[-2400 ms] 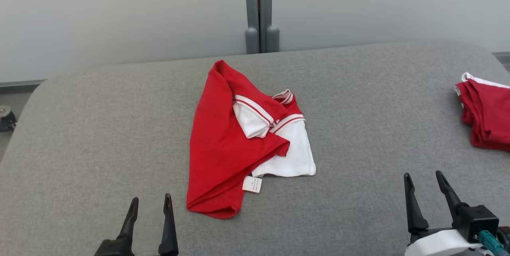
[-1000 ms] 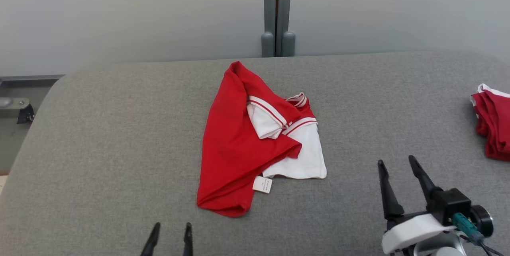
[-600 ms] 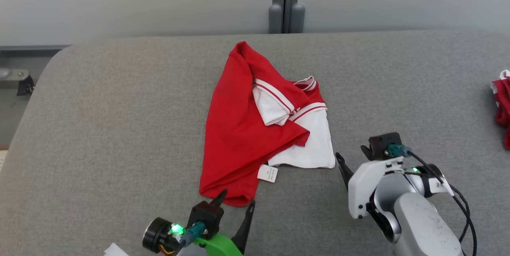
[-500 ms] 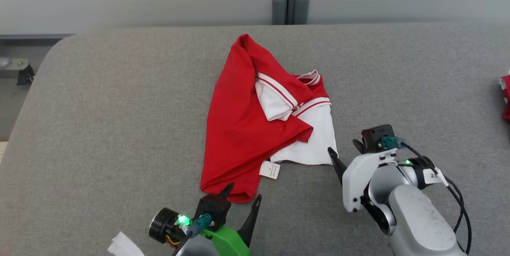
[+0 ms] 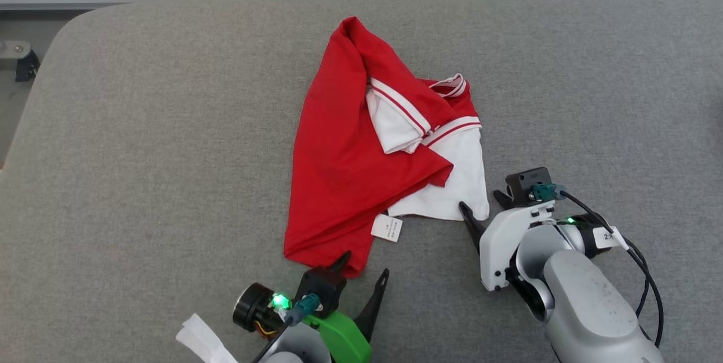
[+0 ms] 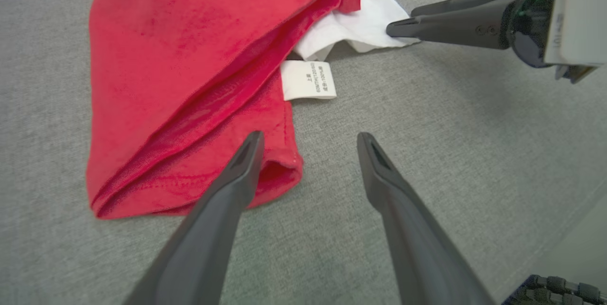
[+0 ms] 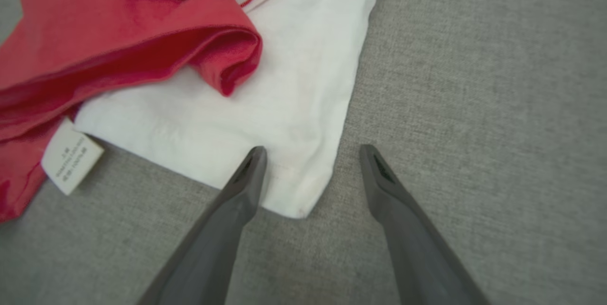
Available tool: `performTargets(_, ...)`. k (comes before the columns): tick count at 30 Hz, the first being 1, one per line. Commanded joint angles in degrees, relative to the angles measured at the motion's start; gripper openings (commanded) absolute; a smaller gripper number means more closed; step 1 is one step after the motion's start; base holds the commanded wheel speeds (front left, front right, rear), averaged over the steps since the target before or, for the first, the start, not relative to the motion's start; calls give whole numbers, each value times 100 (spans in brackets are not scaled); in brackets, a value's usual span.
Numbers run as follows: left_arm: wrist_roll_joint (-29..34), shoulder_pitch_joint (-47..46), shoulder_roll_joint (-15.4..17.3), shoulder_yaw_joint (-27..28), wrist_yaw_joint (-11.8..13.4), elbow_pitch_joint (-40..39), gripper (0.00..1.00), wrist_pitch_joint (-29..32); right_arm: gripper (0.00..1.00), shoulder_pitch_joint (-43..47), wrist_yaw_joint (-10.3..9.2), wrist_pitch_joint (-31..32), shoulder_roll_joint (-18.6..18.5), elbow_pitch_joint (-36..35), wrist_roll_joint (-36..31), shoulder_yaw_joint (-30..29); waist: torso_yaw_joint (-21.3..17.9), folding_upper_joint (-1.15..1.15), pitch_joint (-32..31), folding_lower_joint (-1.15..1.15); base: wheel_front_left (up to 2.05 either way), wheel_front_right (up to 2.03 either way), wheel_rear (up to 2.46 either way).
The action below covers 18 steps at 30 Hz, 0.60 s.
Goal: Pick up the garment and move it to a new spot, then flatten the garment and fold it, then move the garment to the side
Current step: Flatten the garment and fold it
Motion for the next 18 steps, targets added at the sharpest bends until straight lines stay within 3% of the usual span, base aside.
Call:
performTargets(1, -28, -130, 17, -30, 32, 75, 100, -27, 100, 3, -11, 22, -24, 116, 52, 33, -4, 0, 38, 0, 0, 0, 0)
performTargets(7, -110, -336, 21, -160, 23, 628, 100, 222, 100, -71, -4, 144, -7, 308, 265, 355, -16, 0, 126, 0, 0, 0, 0)
performTargets(8, -125, -353, 23, -164, 16, 694, 93, 202, 100, -72, -4, 169, -5, 339, 305, 380, -12, 0, 127, 0, 0, 0, 0)
performTargets(9, -183, -372, 23, -152, 19, 765, 58, 158, 34, -69, -4, 189, -3, 363, 389, 455, -5, 0, 122, 0, 0, 0, 0)
performTargets(10, -213, -392, 24, -162, 11, 830, 25, 130, 0, -69, -3, 139, 1, 354, 483, 484, 1, 0, 107, 0, 0, 0, 0)
performTargets(11, -228, -414, 26, -190, -10, 919, 0, 115, 0, -82, -3, 50, 3, 339, 576, 464, 2, 0, 84, 0, 0, 0, 0)
performTargets(18, -664, -305, 94, 56, -109, 915, 0, -192, 0, -167, -6, -524, -25, 43, 1372, -34, -53, 0, -212, 0, 0, 0, 0)
